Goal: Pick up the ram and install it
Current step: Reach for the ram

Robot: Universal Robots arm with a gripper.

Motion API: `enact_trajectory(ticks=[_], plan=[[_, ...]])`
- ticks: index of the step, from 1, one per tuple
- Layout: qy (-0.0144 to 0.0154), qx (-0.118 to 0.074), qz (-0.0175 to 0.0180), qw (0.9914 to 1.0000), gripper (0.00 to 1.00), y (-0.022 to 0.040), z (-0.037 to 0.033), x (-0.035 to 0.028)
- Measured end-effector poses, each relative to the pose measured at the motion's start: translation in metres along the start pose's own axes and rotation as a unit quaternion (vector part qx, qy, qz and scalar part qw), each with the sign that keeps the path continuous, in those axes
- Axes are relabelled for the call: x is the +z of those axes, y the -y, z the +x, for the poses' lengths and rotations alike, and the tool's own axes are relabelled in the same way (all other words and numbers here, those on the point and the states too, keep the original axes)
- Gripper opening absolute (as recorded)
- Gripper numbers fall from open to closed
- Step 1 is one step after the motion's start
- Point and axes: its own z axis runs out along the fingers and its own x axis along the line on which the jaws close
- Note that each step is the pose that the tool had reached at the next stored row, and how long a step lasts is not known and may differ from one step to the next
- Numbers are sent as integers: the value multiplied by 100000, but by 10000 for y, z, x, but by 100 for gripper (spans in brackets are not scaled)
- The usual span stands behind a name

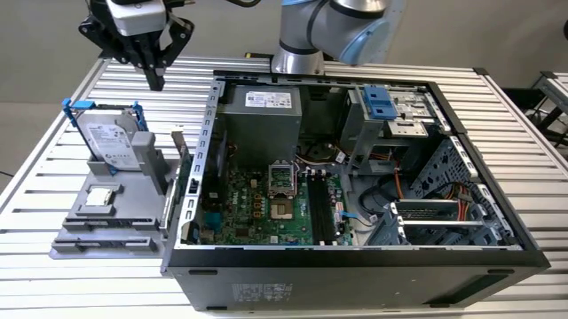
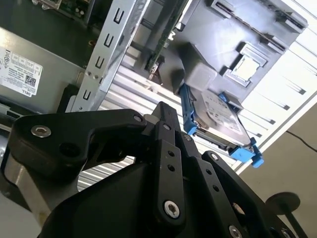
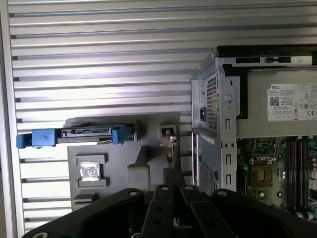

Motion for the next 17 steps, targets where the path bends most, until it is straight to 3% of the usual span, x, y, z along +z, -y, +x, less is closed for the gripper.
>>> enact_trajectory(ticks=[17], plan=[[-40,-815,-15,99997,0,15,383,-8]])
